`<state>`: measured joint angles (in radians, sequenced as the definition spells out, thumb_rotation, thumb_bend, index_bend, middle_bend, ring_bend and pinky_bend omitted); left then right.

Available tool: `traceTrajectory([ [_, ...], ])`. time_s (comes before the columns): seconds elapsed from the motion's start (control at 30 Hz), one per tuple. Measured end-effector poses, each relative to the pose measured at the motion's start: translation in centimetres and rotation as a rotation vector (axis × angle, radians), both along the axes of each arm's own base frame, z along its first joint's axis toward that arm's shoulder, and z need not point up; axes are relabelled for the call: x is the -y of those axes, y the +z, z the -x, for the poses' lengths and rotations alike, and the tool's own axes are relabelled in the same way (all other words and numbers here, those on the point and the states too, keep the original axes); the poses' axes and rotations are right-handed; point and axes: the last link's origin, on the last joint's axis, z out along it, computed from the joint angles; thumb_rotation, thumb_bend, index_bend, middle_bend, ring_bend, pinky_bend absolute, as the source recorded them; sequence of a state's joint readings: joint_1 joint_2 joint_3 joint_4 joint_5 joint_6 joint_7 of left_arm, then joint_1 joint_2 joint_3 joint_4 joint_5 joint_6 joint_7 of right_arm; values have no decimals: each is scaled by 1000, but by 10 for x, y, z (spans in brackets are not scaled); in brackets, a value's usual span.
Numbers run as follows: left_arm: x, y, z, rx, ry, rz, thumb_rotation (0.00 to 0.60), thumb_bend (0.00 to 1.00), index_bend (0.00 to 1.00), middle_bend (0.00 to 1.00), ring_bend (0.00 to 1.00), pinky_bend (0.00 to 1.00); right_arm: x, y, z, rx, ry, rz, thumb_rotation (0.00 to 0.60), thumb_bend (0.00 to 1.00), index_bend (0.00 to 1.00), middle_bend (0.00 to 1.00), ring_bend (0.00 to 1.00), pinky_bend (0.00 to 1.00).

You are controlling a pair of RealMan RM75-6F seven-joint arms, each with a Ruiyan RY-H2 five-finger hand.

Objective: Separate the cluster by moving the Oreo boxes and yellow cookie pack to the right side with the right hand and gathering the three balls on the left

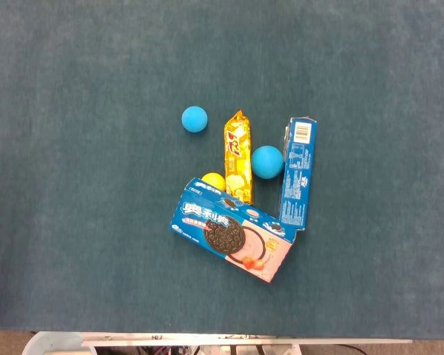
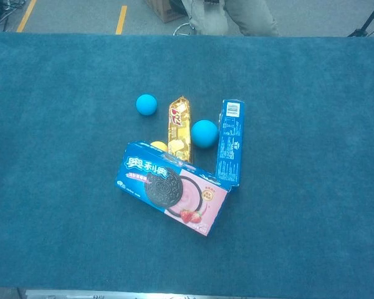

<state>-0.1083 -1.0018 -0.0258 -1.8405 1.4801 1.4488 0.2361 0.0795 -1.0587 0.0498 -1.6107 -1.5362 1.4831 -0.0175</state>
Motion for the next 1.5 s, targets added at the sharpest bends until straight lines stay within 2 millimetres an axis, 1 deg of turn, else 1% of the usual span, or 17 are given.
traceTrajectory([
  [0.27,0,-2,-2,0,-3,4,600,333,145,139,100,104,0,5,0,13,8,4,600,0,268,337,235,310],
  [0.43,-1,-2,-3,3,-8,-1,600,333,145,142,100,103,5,7,-4,15,31,-16,600,0,268,337,235,310],
  [0.63,-1,-1,-2,2,-6,3,600,333,146,143,100,104,22,6,-20,-3,101,-80,600,0,268,337,235,310],
  [0.83,-1,3,0,5,-1,-8,600,333,150,143,100,104,45,-2,-43,-42,191,-186,600,0,268,337,235,310],
  [0.97,1,4,4,3,7,-10,600,333,152,143,100,104,64,-13,-65,-75,262,-273,600,0,257,336,235,310],
  [1.13,4,6,10,-1,30,-15,600,333,152,143,100,104,82,-31,-85,-123,322,-369,600,0,241,333,233,310],
  [1.27,7,10,14,-1,44,-25,600,333,152,143,100,103,97,-56,-101,-166,372,-452,600,0,239,333,233,310],
  [1.5,10,14,21,-1,60,-29,600,333,152,143,100,104,119,-100,-120,-238,427,-560,600,0,212,322,225,310],
])
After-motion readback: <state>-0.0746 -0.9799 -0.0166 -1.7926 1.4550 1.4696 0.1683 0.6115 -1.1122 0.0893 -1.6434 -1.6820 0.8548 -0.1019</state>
